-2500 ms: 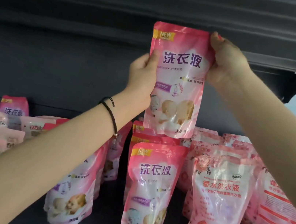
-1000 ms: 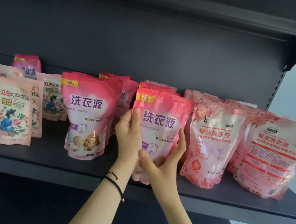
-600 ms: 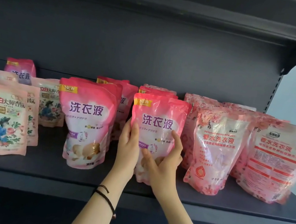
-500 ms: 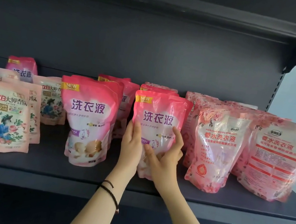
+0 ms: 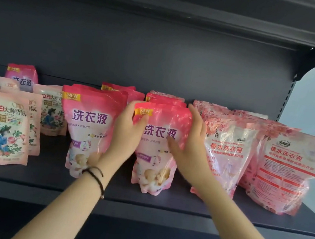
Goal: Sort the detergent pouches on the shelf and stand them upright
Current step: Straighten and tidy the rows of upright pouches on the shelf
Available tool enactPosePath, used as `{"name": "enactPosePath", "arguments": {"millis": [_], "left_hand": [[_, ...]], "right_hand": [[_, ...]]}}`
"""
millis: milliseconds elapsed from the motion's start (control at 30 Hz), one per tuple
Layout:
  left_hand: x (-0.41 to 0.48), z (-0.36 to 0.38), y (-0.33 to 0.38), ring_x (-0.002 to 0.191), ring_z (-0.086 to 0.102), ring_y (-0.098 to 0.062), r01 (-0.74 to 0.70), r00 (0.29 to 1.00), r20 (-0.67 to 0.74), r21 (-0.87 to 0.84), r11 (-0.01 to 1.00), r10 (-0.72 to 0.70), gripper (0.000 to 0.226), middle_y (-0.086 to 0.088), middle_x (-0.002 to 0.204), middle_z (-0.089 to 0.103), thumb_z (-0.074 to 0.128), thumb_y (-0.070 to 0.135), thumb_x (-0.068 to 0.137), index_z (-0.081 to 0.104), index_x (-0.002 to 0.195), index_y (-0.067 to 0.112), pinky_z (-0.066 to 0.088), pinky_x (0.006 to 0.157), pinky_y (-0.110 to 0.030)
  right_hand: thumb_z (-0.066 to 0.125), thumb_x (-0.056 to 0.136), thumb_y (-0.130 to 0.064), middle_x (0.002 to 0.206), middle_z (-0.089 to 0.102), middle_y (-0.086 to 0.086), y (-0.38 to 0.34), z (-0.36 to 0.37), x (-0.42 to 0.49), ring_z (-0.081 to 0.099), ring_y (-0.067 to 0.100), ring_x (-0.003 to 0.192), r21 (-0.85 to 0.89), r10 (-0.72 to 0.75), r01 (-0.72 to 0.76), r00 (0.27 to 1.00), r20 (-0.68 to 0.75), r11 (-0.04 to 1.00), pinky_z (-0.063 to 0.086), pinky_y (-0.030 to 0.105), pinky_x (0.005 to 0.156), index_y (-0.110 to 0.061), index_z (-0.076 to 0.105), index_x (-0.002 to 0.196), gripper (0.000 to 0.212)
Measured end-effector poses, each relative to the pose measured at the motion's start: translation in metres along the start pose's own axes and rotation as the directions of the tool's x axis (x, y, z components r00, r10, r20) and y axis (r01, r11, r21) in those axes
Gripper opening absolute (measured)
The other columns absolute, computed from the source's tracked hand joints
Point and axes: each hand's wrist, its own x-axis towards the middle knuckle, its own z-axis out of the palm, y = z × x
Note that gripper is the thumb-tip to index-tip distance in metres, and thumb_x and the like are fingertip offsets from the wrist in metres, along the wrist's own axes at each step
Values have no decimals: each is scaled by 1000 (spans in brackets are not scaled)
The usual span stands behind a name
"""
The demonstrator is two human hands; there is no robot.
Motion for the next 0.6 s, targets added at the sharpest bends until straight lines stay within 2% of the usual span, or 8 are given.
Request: {"name": "enactPosePath", "arguments": {"millis": [67, 100, 200, 300, 400, 500, 533, 600], "left_hand": [[22, -7, 16, 85, 56, 14, -72, 995, 82, 187, 980, 58, 32, 12, 114, 61, 62, 4, 87, 61, 115, 19, 39, 72, 2], [31, -10, 22, 87, 55, 10, -84, 989, 141, 261, 962, 48, 33, 11, 113, 61, 62, 2, 86, 63, 114, 19, 37, 70, 2], [52, -22, 38, 94, 58, -8, -167, 948, 318, 473, 865, 10, 27, 7, 104, 65, 66, 7, 84, 69, 108, 18, 39, 76, -17], [73, -32, 58, 91, 62, -13, -307, 852, 518, 611, 730, -76, 25, 3, 95, 68, 73, 13, 80, 71, 104, 17, 45, 78, -25], [98, -33, 79, 77, 64, -8, -418, 730, 660, 637, 647, -178, 14, 11, 83, 70, 74, 24, 81, 73, 94, 23, 47, 68, -20], [127, -29, 87, 59, 60, 4, -481, 678, 715, 609, 631, -173, 13, 16, 74, 69, 64, 34, 88, 73, 84, 25, 41, 53, -10], [136, -27, 87, 55, 60, 5, -492, 671, 722, 606, 625, -172, 17, 14, 73, 70, 61, 36, 90, 72, 85, 25, 42, 52, -11], [154, -21, 81, 64, 63, -1, -554, 650, 742, 609, 567, -163, 20, 14, 75, 69, 57, 39, 92, 71, 90, 26, 45, 60, -21]], "right_hand": [[51, 87, 5, 142, 38, 13, -8, -15, 27, 40, 21, 126, -150, -15, 16, 1000, 9, 989, 26, 5, 94, -12, 28, 146, 66], [47, 88, 6, 137, 47, 16, -11, -22, 40, 47, 25, 121, -252, -25, 31, 999, 28, 967, 33, 10, 91, -8, 37, 142, 57], [50, 91, 0, 94, 69, 19, -14, -38, 69, 61, 31, 79, -495, -83, 154, 983, 164, 855, 47, 32, 70, 1, 68, 100, 20], [56, 88, -5, 76, 66, 17, -24, -50, 89, 58, 36, 69, -598, -45, 267, 932, 359, 755, 49, 33, 64, 0, 66, 77, 16], [61, 84, -12, 85, 72, 7, -40, -60, 107, 66, 28, 80, -591, 9, 351, 855, 519, 726, 53, 31, 74, -10, 74, 85, 13], [67, 84, -20, 88, 74, -4, -46, -69, 130, 70, 11, 75, -525, 136, 296, 761, 635, 798, 56, 21, 67, -21, 75, 94, 12], [68, 84, -24, 87, 74, -5, -45, -70, 138, 69, 6, 68, -507, 168, 274, 728, 665, 817, 57, 20, 65, -23, 74, 93, 11], [69, 83, -34, 84, 74, -6, -39, -70, 156, 67, 0, 60, -495, 197, 266, 687, 700, 827, 56, 21, 63, -26, 73, 90, 11]]}}
